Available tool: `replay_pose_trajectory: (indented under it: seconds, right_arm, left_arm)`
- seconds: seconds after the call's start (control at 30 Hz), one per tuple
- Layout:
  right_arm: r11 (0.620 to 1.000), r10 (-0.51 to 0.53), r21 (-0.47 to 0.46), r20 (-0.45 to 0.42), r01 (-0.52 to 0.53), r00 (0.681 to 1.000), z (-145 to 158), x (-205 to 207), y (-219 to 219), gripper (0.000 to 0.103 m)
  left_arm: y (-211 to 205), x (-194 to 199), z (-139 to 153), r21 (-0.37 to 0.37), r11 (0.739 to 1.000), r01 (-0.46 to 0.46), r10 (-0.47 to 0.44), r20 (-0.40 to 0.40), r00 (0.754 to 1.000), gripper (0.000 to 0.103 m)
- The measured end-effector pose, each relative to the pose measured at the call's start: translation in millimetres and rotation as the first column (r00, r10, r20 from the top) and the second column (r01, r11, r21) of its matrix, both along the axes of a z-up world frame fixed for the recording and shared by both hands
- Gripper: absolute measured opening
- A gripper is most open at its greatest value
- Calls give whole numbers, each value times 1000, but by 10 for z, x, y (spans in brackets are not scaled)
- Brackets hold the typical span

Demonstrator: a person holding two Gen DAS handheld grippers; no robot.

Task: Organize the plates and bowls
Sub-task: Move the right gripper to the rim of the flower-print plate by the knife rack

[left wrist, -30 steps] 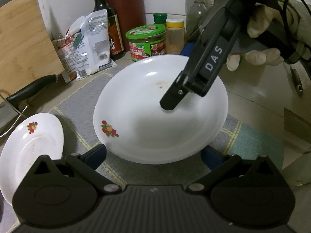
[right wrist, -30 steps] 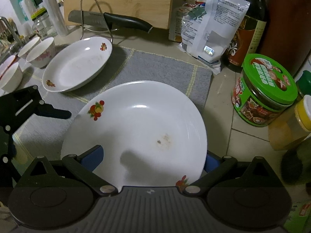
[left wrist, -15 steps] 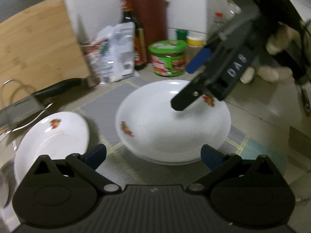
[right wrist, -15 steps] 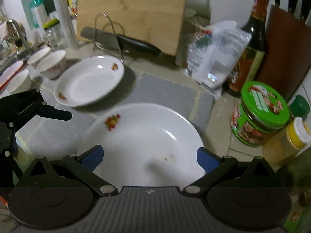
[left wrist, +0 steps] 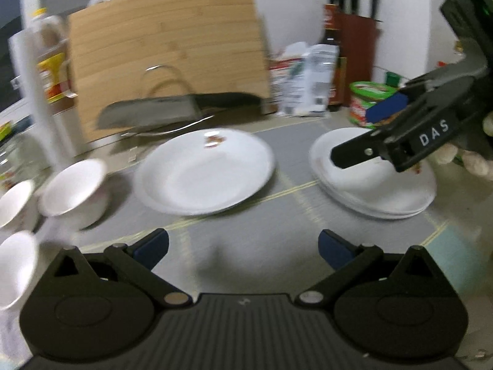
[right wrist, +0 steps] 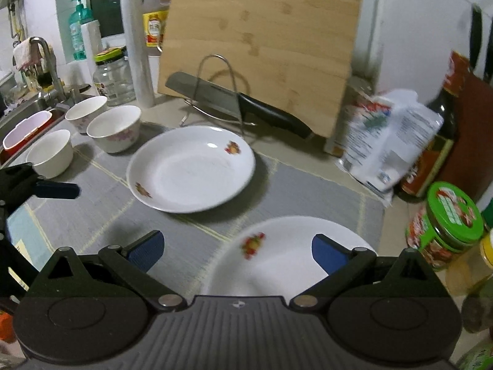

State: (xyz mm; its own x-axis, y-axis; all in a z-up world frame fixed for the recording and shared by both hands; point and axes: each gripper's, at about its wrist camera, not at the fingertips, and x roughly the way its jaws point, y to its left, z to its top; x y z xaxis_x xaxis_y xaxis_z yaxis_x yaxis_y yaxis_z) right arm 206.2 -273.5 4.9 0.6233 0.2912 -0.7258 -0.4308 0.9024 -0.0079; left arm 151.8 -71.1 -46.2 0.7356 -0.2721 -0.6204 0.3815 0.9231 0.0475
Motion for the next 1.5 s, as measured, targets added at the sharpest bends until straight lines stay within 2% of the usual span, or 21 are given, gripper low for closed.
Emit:
replay_pose_trajectory:
  seconds: [0.2, 0.4, 0.7, 1.1, 1.33, 1.5]
  right_arm:
    - [999, -43, 29, 6, 43, 999, -5, -160, 454, 103]
    - [987, -151, 55, -6, 151, 989, -46, -335, 751, 103]
    - [979, -198, 41, -60, 201, 978, -156, -380, 823, 103]
    - [992, -90, 77, -111, 99, 990, -226, 388, 512, 103]
    - [997, -21, 74, -206, 37, 978, -393, 900, 451, 103]
    - [997, 31, 77, -292, -9, 956, -554, 1189, 449, 103]
  left_arm:
    - [524, -119, -24, 5, 999, -33, 33, 7, 999, 102]
    - [881, -173, -68, 15, 1000, 3, -4, 13, 1000, 102]
    - [912, -6, -204, -22, 999, 37, -38, -6, 999, 102]
    - [432, 427, -421, -28, 999, -43, 41, -61, 997, 102]
    - [231, 616, -503, -18, 998, -58, 56, -93, 994, 102]
    - [153, 717, -563, -25, 997, -78, 75, -113, 991, 102]
